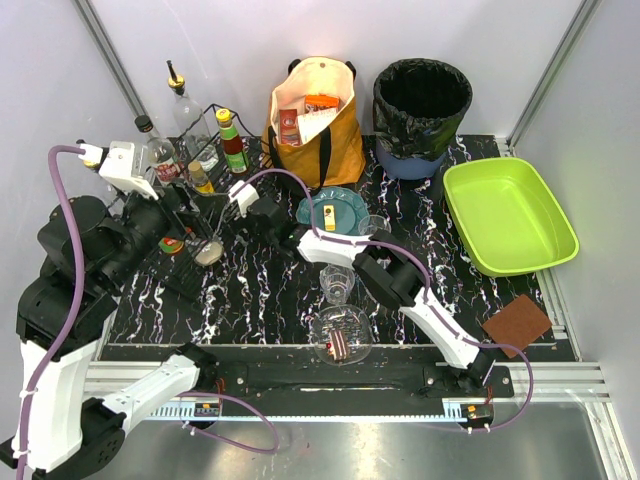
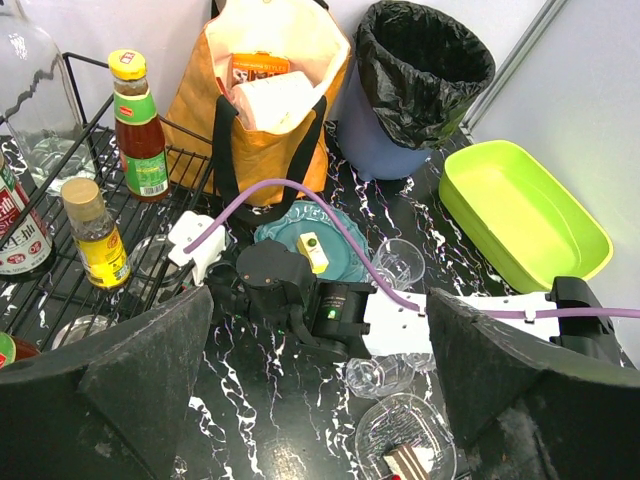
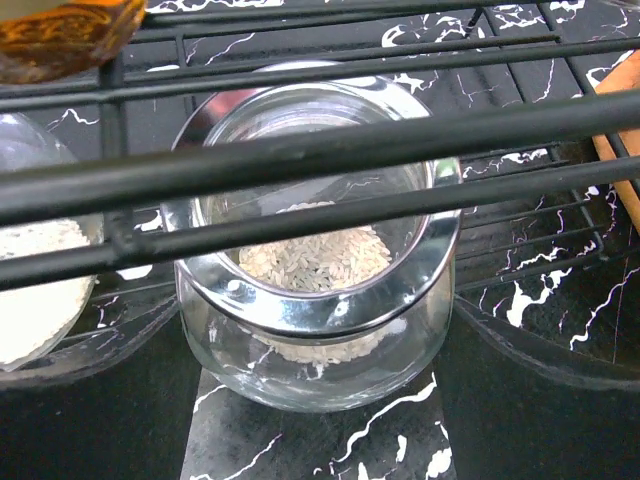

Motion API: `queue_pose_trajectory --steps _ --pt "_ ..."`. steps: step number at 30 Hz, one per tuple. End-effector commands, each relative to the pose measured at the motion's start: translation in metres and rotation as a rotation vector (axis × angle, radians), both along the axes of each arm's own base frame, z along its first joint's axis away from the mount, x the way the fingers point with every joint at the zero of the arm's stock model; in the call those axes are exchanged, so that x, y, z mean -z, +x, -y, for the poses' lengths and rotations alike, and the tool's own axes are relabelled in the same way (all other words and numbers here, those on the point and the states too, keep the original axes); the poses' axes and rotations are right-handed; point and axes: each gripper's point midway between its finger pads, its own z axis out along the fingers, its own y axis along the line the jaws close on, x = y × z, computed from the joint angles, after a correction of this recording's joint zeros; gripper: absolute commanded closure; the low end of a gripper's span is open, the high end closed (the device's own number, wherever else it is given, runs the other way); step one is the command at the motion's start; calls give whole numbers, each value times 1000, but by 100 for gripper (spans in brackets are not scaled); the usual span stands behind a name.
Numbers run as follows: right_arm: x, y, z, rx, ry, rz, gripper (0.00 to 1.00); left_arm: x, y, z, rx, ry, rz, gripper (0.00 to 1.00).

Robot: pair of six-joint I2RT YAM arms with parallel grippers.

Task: Clear the kitchen counter

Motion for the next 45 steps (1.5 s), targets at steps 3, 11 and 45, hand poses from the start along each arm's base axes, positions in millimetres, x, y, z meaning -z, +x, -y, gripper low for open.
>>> queue_pose_trajectory --steps 3,11,45 --pt "-36 23 -11 8 89 90 57 -3 2 -2 -18 -8 18 8" --pt "-37 28 -15 15 113 111 26 -1 3 -4 -25 -2 12 7" --pt "-96 -2 16 4 254 128 5 7 5 -5 -36 11 -7 6"
